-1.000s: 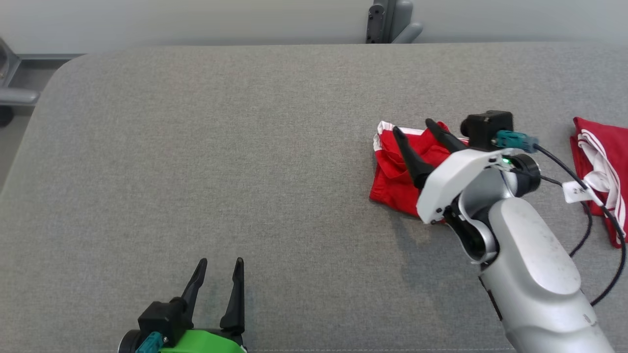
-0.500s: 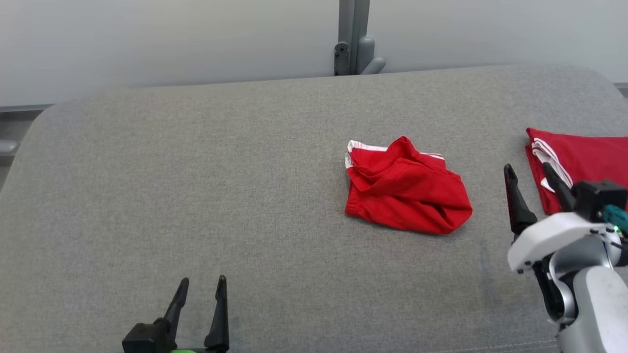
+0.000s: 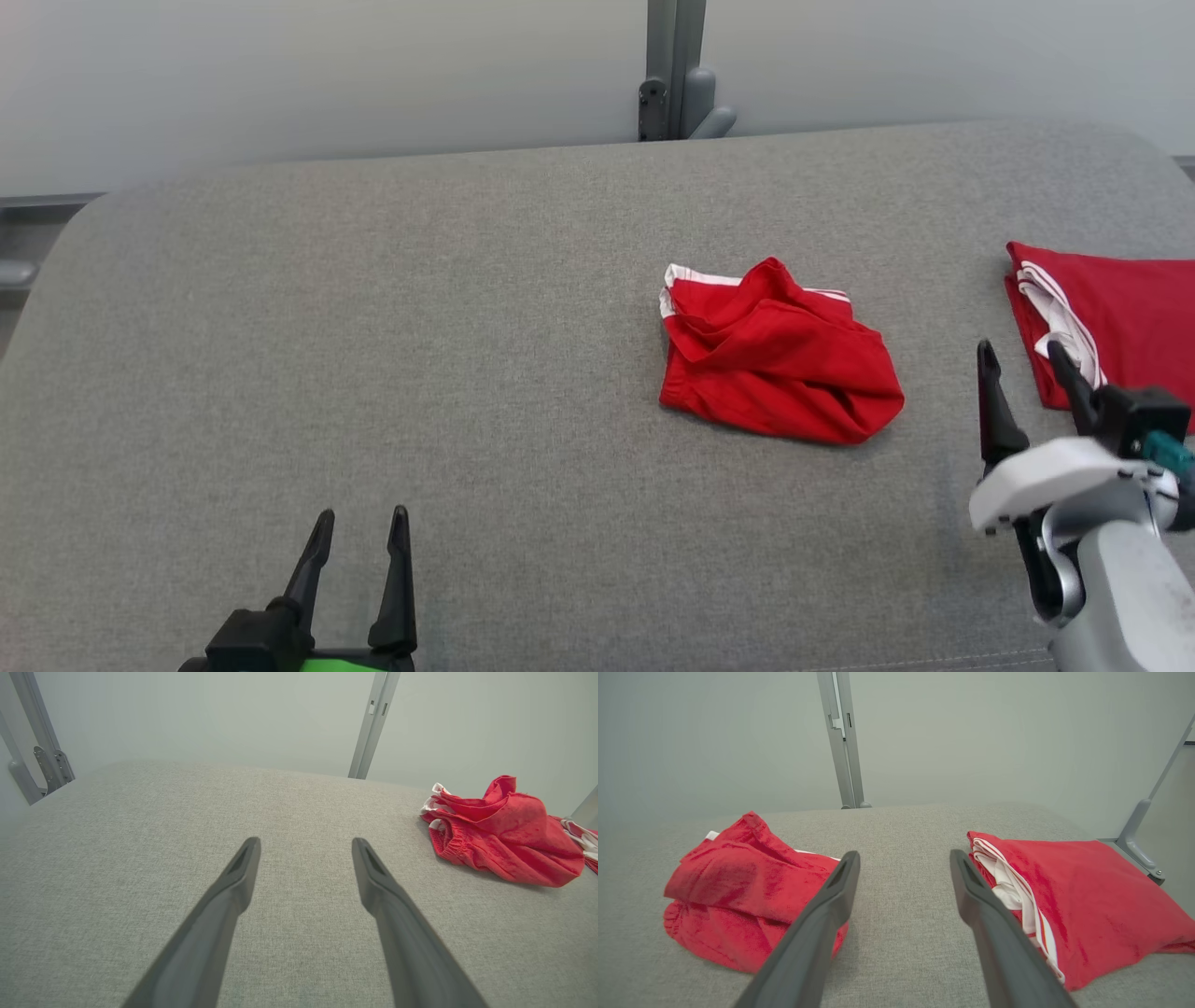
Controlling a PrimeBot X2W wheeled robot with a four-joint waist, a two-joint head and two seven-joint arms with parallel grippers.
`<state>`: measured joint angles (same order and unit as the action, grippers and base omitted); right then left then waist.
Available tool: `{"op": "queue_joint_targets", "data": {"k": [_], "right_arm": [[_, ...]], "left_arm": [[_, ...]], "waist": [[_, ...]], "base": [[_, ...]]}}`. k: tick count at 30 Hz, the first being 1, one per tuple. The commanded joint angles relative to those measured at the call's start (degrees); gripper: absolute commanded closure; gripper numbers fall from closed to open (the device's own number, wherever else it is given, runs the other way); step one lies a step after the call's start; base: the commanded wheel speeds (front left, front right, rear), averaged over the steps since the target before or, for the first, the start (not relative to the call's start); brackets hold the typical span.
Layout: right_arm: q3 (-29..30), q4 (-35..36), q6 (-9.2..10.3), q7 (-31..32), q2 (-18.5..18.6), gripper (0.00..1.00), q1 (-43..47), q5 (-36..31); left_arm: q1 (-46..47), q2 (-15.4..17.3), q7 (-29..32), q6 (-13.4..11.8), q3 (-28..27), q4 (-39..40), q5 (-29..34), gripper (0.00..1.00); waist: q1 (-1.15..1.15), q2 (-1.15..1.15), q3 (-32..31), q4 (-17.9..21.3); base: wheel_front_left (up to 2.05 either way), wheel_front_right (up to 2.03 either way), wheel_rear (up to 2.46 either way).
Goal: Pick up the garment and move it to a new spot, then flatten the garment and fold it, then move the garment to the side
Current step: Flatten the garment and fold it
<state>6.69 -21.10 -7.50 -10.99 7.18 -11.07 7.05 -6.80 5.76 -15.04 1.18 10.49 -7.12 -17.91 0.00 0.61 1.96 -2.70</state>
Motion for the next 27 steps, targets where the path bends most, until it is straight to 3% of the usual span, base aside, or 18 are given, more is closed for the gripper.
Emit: {"op": "queue_joint_targets", "data": {"k": [1, 2, 9, 16, 21, 27], "right_arm": [[-0.07, -1.36, 0.03, 0.22, 0.82, 0.79, -3.53, 0.77], [-0.29, -2.21, 0.03, 0.61, 1.06, 1.0, -5.4, 1.22], [-4.71, -11.07, 0.06, 6.99, 5.71, 1.0, -19.32, 3.41], [-9.93, -17.68, 0.06, 12.05, 8.81, 1.0, -25.92, 8.58], [-15.85, -19.11, 0.06, 13.87, 11.18, 1.0, -27.21, 16.46], [-22.86, -15.56, 0.06, 16.33, 14.27, 1.0, -23.09, 24.42]], "left_arm": [[1.7, -0.53, -0.15, 0.8, -0.37, 0.37, 0.69, 0.0], [2.12, -0.72, -0.15, 1.04, -0.5, 0.39, 1.02, 0.0], [5.86, -1.86, -0.15, 3.01, -0.59, -1.04, 2.81, 0.0], [7.95, -2.29, -0.14, 3.91, -0.42, -2.21, 3.69, 0.0], [7.88, -2.61, -0.15, 3.99, -1.02, -2.7, 3.65, 0.0], [6.4, -2.79, -0.15, 3.42, -1.56, -2.3, 3.55, 0.0]], "waist": [[0.0, -0.61, 2.61, -1.45], [0.0, -0.61, 3.62, -1.86], [0.0, -0.61, 11.14, -5.66], [0.0, -0.61, 13.34, -8.53], [0.0, -0.61, 12.74, -9.36], [0.0, -0.61, 11.19, -7.84]], "base": [[0.0, 0.0, 0.0], [0.0, 0.0, 0.0], [0.0, 0.0, 0.0], [0.0, 0.0, 0.0], [0.0, 0.0, 0.0], [0.0, 0.0, 0.0]]}}
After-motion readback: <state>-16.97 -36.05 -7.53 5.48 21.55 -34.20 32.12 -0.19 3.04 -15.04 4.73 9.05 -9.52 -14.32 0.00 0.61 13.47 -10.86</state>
